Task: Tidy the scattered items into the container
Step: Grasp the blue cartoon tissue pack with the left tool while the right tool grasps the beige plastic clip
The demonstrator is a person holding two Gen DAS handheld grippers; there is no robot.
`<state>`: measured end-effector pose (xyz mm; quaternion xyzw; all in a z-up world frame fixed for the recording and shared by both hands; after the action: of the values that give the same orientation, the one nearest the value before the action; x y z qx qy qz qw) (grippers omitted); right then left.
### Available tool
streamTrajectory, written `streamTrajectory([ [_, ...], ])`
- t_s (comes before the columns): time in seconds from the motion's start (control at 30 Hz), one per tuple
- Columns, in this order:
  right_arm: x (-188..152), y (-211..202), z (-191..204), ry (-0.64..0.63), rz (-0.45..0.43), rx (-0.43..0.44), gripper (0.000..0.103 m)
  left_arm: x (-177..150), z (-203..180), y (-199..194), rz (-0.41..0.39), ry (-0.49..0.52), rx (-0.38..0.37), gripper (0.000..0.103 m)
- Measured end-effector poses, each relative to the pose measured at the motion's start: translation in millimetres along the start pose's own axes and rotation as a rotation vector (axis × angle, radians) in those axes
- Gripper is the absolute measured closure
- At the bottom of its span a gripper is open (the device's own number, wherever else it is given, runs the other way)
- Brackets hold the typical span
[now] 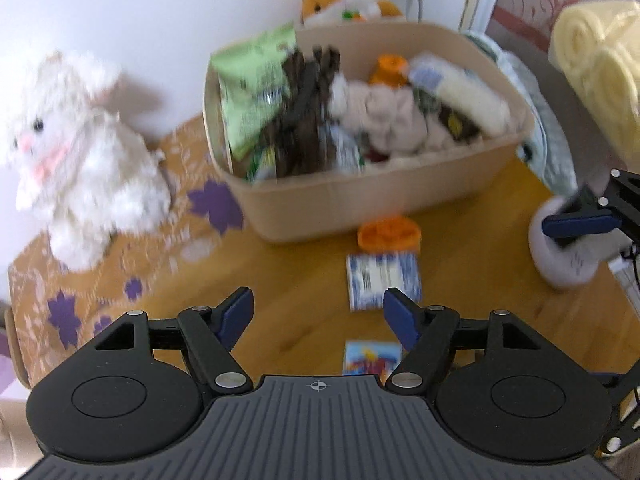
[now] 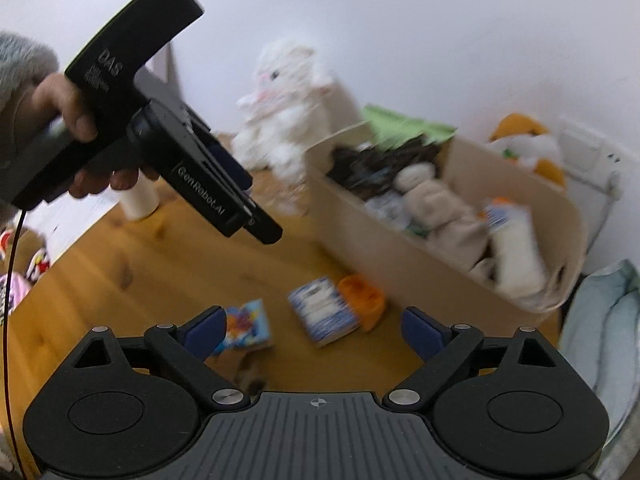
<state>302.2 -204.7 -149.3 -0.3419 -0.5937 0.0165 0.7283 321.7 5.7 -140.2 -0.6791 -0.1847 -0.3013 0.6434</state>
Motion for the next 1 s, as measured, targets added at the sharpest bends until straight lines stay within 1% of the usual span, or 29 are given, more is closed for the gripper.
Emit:
streamTrajectory([
  [0.13, -20.5, 5.0, 20.2, 0.005, 0.043, 0.021, 0.008, -23.5, -2.8, 1.6, 0.047, 0.027, -0.012, 0.030],
  [0.2, -30.3, 6.4, 26.8, -0.018, 0.068, 0.027, 0.009, -33.1, -5.0, 4.5, 0.067, 0.033, -0.015, 0.030],
  [0.27, -40.9, 9.6, 32.6, -0.046, 0.104, 0.042, 0.013, -42.5, -6.6, 9.4, 0.092, 0.032, -0.018, 0.030],
  [0.4, -57.8, 16.5, 37.6, -0.091, 0.167, 0.072, 0.018, -60.6, -11.1, 20.9, 0.132, 0.023, -0.014, 0.030],
  [0.53, -65.9, 23.7, 34.4, -0.094, 0.198, 0.083, 0.023, -73.1, -15.5, 27.8, 0.163, 0.015, -0.021, 0.030],
  [0.73, -73.4, 36.9, 25.2, -0.092, 0.228, 0.091, 0.026, -78.7, -21.8, 37.8, 0.181, 0.025, -0.018, 0.030],
  [0.9, -72.5, 46.2, 20.0, -0.073, 0.226, 0.137, 0.026, -75.3, -22.5, 44.9, 0.181, -0.003, -0.029, 0.029],
  [1.0, -72.3, 52.9, 15.9, -0.033, 0.235, 0.167, 0.026, -74.9, -23.1, 50.4, 0.195, -0.027, -0.035, 0.028],
])
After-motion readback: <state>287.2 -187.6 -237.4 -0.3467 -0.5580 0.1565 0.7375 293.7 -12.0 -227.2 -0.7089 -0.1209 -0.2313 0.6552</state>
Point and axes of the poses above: each gripper's, at about its wrist camera, not at the fingertips, and y roughly the way its jaws point, z to its left, x to its top, the point moved 2 cm from there along y, roughly the way its jaws point, and after that the axes turned 15 degrees about -z, right-handed, at the moved point
